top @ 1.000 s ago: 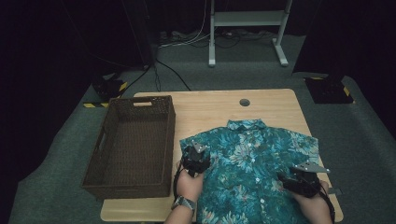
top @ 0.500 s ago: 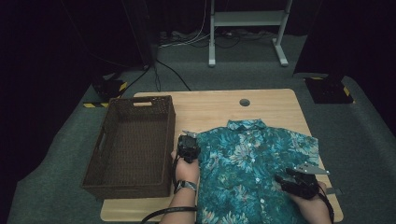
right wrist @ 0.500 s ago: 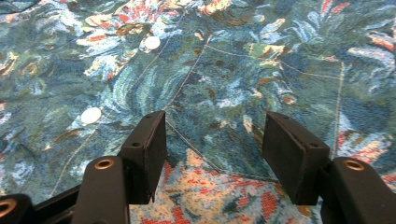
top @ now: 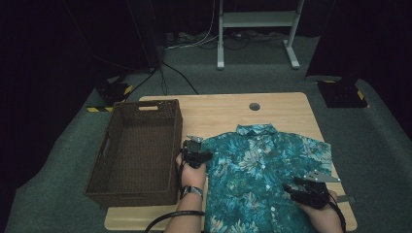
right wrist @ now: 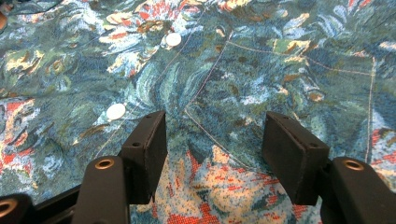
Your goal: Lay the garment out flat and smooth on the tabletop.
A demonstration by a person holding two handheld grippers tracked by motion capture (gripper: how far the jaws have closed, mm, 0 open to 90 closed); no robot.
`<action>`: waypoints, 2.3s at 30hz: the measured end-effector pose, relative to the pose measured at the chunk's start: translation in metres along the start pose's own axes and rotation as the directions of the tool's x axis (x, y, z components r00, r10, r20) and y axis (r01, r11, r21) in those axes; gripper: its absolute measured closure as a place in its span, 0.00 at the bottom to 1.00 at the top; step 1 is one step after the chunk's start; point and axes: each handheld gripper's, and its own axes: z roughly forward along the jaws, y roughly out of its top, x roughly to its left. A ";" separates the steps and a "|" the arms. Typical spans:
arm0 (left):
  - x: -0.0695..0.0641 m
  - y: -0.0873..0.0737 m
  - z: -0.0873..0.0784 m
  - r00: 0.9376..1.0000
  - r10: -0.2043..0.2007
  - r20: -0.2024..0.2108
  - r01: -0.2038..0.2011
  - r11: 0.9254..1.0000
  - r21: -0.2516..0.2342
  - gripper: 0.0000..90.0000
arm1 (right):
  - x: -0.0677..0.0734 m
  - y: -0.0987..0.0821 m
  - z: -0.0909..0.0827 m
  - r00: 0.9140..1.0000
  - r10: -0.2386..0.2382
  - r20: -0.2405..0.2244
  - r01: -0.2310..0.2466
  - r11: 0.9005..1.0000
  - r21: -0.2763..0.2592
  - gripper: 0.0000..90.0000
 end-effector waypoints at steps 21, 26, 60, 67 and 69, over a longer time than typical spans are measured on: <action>-0.005 -0.004 -0.011 0.997 -0.027 0.070 0.027 1.000 -0.006 0.96 | 0.000 -0.002 0.001 1.000 0.006 -0.004 -0.006 1.000 0.008 0.45; -0.007 -0.001 -0.019 0.997 -0.020 0.072 0.022 1.000 -0.019 0.97 | -0.002 0.000 -0.003 1.000 -0.001 0.000 0.001 1.000 -0.006 0.45; -0.049 0.021 -0.053 0.981 0.099 0.164 -0.089 0.994 -0.067 0.97 | -0.002 0.000 0.001 0.995 -0.066 0.071 0.063 0.997 0.043 0.40; -0.063 0.025 -0.051 0.977 0.117 0.176 -0.106 0.992 -0.071 0.97 | -0.004 -0.002 0.001 0.996 -0.061 0.070 0.058 0.997 0.046 0.37; -0.068 0.026 -0.049 0.976 0.123 0.181 -0.112 0.991 -0.067 0.97 | -0.004 -0.002 0.000 0.996 -0.061 0.072 0.058 0.997 0.045 0.36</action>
